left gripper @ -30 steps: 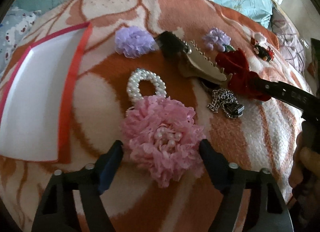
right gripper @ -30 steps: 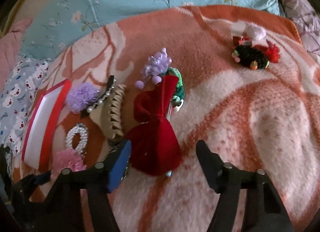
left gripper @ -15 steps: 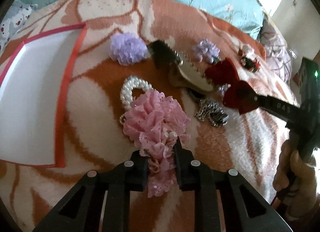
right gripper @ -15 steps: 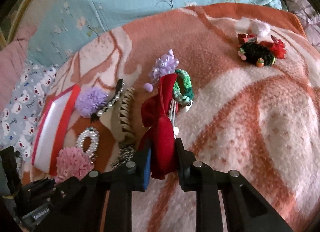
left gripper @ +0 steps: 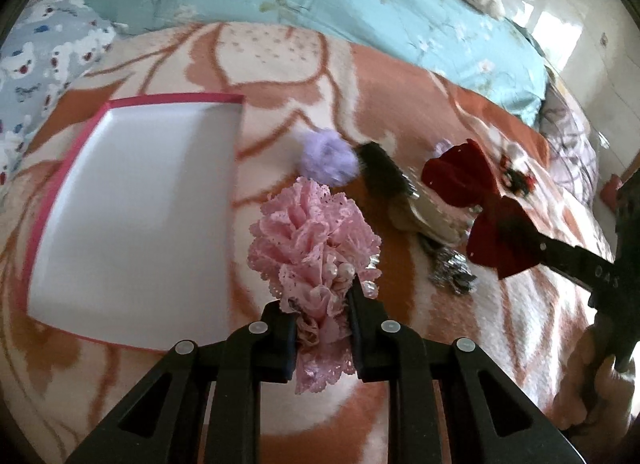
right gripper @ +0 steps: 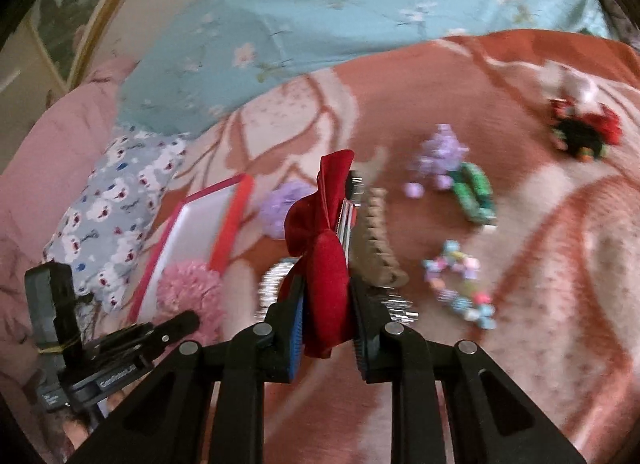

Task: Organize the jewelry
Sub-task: 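Grasp the pink scrunchie with the left tool while the right tool grasps the red bow, then place the pink scrunchie in the tray with the left tool while the right tool places the bow, then grasp the lilac scrunchie with the left tool while the right tool grasps the lilac bunny clip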

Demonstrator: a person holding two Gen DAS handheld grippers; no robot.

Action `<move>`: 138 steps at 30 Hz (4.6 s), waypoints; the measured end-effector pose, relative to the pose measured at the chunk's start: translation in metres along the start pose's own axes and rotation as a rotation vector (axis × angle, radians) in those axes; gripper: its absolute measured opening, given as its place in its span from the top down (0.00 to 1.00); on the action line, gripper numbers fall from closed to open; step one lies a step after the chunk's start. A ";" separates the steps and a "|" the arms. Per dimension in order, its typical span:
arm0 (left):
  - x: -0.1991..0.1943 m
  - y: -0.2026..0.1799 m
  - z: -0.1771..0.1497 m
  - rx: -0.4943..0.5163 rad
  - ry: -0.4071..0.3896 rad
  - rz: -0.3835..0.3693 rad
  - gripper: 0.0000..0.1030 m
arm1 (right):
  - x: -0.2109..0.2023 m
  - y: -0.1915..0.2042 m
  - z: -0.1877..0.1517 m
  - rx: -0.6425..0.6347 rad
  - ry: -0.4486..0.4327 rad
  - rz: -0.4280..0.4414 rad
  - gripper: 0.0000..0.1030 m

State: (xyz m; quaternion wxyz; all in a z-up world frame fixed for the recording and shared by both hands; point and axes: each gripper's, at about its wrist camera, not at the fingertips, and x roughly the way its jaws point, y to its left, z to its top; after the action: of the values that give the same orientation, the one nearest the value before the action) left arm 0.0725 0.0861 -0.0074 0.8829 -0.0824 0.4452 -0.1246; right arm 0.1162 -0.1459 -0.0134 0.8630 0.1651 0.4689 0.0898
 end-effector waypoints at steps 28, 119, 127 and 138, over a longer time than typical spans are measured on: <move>0.059 0.142 0.095 -0.146 -0.050 0.304 0.81 | 0.210 0.154 0.047 -0.030 0.110 0.203 0.80; 0.184 -0.048 0.117 0.079 0.169 0.145 0.44 | 0.100 -0.096 0.104 0.066 -0.005 -0.235 0.59; 0.197 -0.052 0.116 0.107 0.161 0.092 0.87 | 0.099 -0.097 0.101 0.051 -0.034 -0.231 0.80; 0.132 -0.034 0.110 0.054 0.057 0.050 0.90 | 0.060 -0.069 0.097 0.057 -0.112 -0.111 0.80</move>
State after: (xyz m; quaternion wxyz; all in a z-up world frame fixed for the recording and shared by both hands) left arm 0.2317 0.0190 -0.0351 0.8746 -0.0439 0.4685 -0.1168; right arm 0.2302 -0.2107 -0.0365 0.8866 0.1681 0.4306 0.0191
